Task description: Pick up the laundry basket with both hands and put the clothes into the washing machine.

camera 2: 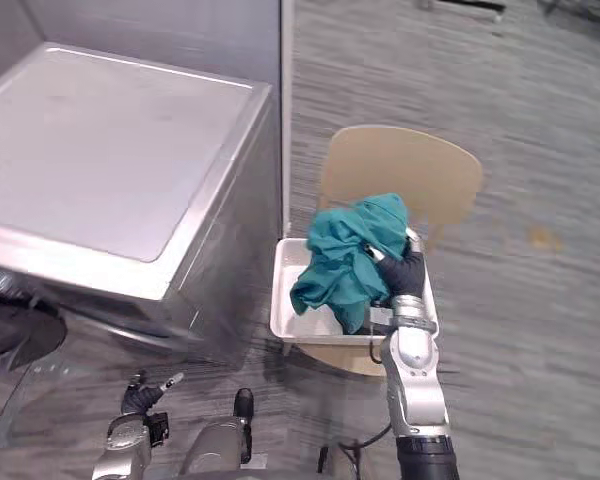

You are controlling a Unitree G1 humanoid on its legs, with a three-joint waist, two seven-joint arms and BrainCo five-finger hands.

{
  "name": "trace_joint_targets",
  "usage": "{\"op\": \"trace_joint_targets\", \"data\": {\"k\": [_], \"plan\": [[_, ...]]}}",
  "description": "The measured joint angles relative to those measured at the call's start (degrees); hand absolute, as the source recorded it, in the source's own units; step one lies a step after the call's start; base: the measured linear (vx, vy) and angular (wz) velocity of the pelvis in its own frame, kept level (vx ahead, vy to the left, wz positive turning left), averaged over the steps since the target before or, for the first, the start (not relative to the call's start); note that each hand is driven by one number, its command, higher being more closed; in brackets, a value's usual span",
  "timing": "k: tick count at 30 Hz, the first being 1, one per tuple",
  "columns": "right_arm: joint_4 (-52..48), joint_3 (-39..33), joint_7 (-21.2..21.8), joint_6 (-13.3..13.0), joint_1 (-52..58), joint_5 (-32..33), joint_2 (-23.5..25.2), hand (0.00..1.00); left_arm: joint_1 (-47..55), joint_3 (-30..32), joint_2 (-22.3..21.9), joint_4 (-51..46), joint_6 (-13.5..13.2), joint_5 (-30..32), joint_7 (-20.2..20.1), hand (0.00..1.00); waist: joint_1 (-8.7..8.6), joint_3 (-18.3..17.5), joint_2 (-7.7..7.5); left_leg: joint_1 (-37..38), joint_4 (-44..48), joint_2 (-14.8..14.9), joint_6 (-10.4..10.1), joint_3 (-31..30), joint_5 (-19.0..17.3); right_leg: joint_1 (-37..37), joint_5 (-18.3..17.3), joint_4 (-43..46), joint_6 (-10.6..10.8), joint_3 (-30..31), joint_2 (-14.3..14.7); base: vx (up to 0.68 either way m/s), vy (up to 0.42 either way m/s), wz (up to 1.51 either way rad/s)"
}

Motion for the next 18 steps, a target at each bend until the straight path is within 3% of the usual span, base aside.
{"op": "trace_joint_targets", "data": {"k": [1,2,3,4,5,7,8,10,13,14,15,16,18], "plan": [[-0.03,0.05,-0.03,-0.17,-0.39,0.02,-0.33,1.0,0.41,-0.89,-0.84,-1.75,-0.04,-0.56,0.03,0.0,0.14,0.16,0.95,-0.86,-0.89,0.13,-0.34,-0.88,1.39,-0.11,-0.75,-1.22,-1.03,-0.95,0.52,-0.37,-0.195,0.64],[0.28,0.08,-0.07,-0.15,-0.45,0.01,-1.58,1.0,1.16,-2.55,-2.6,-4.44,-0.09,-1.33,-0.01,0.0,-0.21,0.21,3.73,-1.39,-4.09,0.35,-0.62,-3.36,4.29,-0.51,-1.08,-1.88,-1.84,-3.15,2.19,-0.27,-0.132,0.66],[0.76,0.09,-0.09,-0.02,-0.37,-0.01,-2.32,1.0,1.5,-3.71,-3.33,-5.79,-0.09,-1.94,-0.11,0.0,-0.63,0.19,4.98,-1.07,-6.61,0.67,-0.38,-4.12,4.44,-0.54,-0.63,-1.85,-2.6,-4.97,2.79,-0.27,-0.136,1.14],[2.1,-0.14,-0.09,0.34,-0.36,-0.05,-3.0,1.0,1.96,-6.03,-3.66,-8.51,-0.07,-2.39,-0.29,0.0,-1.62,0.36,5.44,0.4,-10.06,1.32,0.84,-1.69,2.59,-0.25,0.3,-2.66,-4.07,-8.5,1.61,-0.29,-0.073,1.25],[2.47,-0.31,-0.03,0.54,-0.39,-0.14,-3.3,1.0,1.98,-7.8,-3.62,-10.93,-0.16,-2.35,-0.51,0.0,-2.03,0.72,4.79,0.5,-8.8,1.05,2.12,0.72,1.3,0.04,0.71,-2.98,-4.77,-10.77,0.36,-0.36,-0.099,1.36],[2.46,0.51,0.26,0.56,-1.47,-0.29,-3.93,1.0,2.62,-10.91,-2.73,-18.26,-1.79,-2.29,-0.69,0.0,-2.99,0.23,3.71,0.97,0.73,0.11,2.17,3.65,1.02,-0.36,3.48,-4.74,-5.79,-14.35,-2.1,-0.35,-0.128,1.05],[2.55,1.04,0.51,0.53,-1.94,-0.31,-4.01,1.0,2.64,-11.59,-2.23,-19.73,-2.53,-2.27,-0.84,0.0,-3.14,0.0,4.0,1.68,3.03,0.34,2.35,3.98,0.88,-0.35,4.59,-5.99,-6.07,-15.21,-2.13,-0.27,-0.07,0.71],[7.05,3.87,2.57,0.34,-5.74,-0.24,-5.64,1.0,-0.05,-14.81,0.52,-22.05,-4.74,-1.49,-1.97,0.0,-3.32,-0.97,4.86,7.65,7.76,2.03,1.82,6.41,-4.6,0.33,9.55,-11.93,-6.37,-17.62,-1.84,-0.22,0.017,0.54],[12.33,6.38,4.85,0.43,-10.17,0.2,-7.88,1.0,-5.86,-21.09,3.96,-22.06,-6.3,2.0,-3.28,0.0,-4.67,-2.55,5.71,16.22,0.18,2.61,0.3,7.41,-5.41,0.44,13.02,-16.4,-5.66,-21.56,-1.57,-0.16,0.063,0.82],[13.63,7.2,5.83,0.45,-11.72,0.64,-8.73,1.0,-9.39,-24.5,4.69,-22.05,-7.03,3.29,-4.37,0.0,-4.71,-3.53,7.15,21.33,-9.51,3.41,-2.12,7.1,-3.7,0.31,14.22,-17.79,-5.2,-23.68,-0.29,-0.17,0.15,0.95],[15.16,7.97,6.98,0.47,-13.34,0.84,-8.85,1.0,-12.76,-27.5,5.21,-21.97,-7.71,4.66,-5.07,0.0,-4.74,-4.04,7.86,23.35,-15.74,4.02,-2.77,6.63,-3.3,0.03,14.85,-18.26,-4.77,-25.82,0.72,-0.17,0.168,0.86],[16.52,8.79,7.48,0.5,-14.33,1.47,-8.52,1.0,-14.09,-28.91,5.89,-21.94,-8.12,5.38,-5.33,0.0,-4.73,-4.16,7.69,23.47,-16.94,4.26,-2.96,6.64,-3.44,-0.08,15.11,-18.3,-4.6,-26.48,0.95,-0.17,0.17,0.6],[20.31,13.77,10.14,1.35,-16.65,3.87,-6.85,1.0,-16.07,-33.4,9.4,-20.99,-8.86,9.68,-5.38,0.0,-4.37,-5.13,5.36,22.98,-17.42,3.73,-3.11,5.92,-3.51,-0.11,16.62,-18.77,-3.81,-26.9,0.09,-0.13,0.136,0.3]]}}
